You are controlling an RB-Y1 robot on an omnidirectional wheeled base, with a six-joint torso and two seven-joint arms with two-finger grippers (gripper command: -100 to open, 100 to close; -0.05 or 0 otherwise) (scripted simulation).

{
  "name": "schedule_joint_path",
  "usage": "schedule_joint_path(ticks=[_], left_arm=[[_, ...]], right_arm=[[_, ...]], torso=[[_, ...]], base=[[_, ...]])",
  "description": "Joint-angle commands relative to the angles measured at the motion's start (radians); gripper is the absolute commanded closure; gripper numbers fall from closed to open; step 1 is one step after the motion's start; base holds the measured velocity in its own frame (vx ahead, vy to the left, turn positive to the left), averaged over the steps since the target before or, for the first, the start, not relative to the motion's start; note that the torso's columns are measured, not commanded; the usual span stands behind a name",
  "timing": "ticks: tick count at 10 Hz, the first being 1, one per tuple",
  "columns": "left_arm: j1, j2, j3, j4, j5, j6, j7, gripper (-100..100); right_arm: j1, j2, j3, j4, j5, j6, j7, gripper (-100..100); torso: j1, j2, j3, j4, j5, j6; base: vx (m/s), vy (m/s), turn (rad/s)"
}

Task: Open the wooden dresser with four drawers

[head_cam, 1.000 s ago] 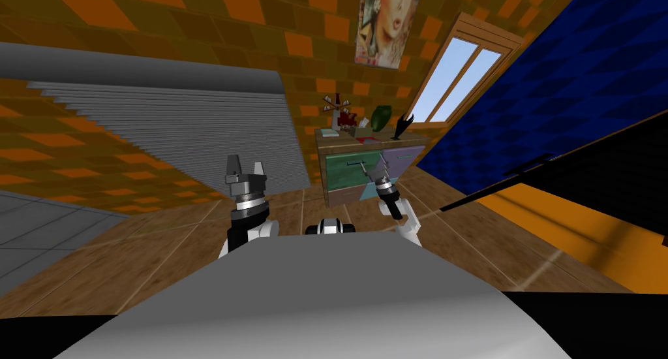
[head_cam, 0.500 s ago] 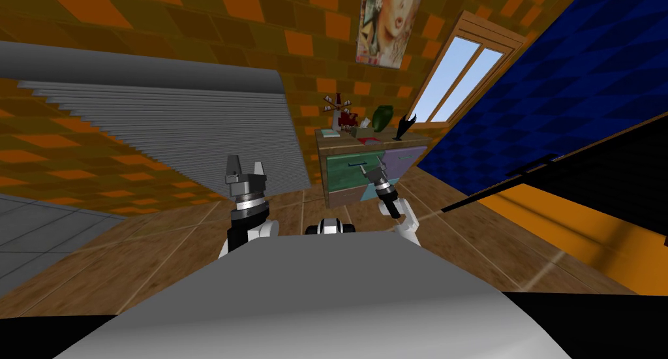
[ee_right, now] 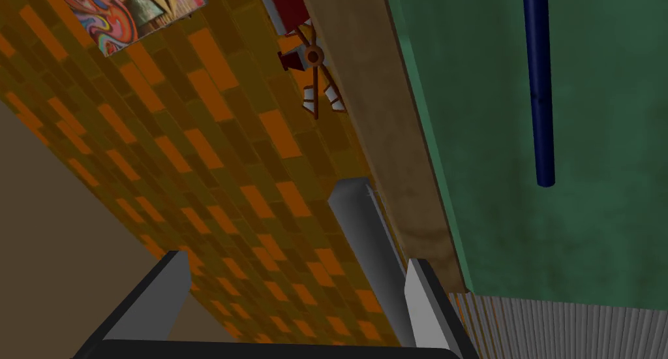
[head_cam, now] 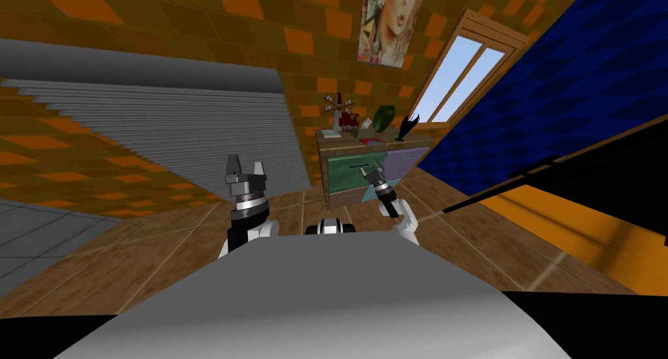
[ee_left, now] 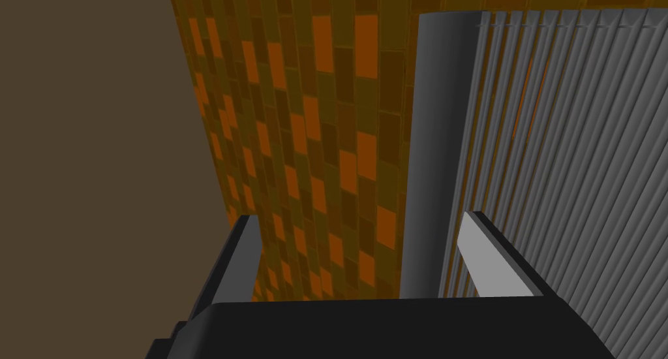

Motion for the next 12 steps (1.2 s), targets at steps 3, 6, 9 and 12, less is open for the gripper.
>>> schedule_joint_path(ticks=[3, 6, 9, 12], left_arm=[[0.000, 0.000, 0.000, 0.000, 0.000, 0.000, 0.000, 0], [0.000, 0.000, 0.000, 0.000, 0.000, 0.000, 0.000, 0], [0.000, 0.000, 0.000, 0.000, 0.000, 0.000, 0.000, 0], [0.000, 0.000, 0.000, 0.000, 0.000, 0.000, 0.000, 0]], right_arm=[[-0.014, 0.020, -0.019, 0.078, 0.069, 0.004, 0.128, -100], [-0.017, 0.030, -0.026, 0.102, 0.094, 0.009, 0.185, -100], [-0.023, 0.056, -0.038, 0.146, 0.141, 0.016, 0.262, -100], [-0.030, 0.117, -0.052, 0.198, 0.197, 0.026, 0.352, -100]], torso=[[0.000, 0.000, 0.000, 0.000, 0.000, 0.000], [0.000, 0.000, 0.000, 0.000, 0.000, 0.000], [0.000, -0.001, -0.001, 0.000, 0.000, 0.000], [0.000, 0.000, 0.000, 0.000, 0.000, 0.000]], base=[[0.037, 0.022, -0.008], [0.030, 0.017, -0.007], [0.042, 0.018, -0.010], [0.037, 0.025, -0.011]])
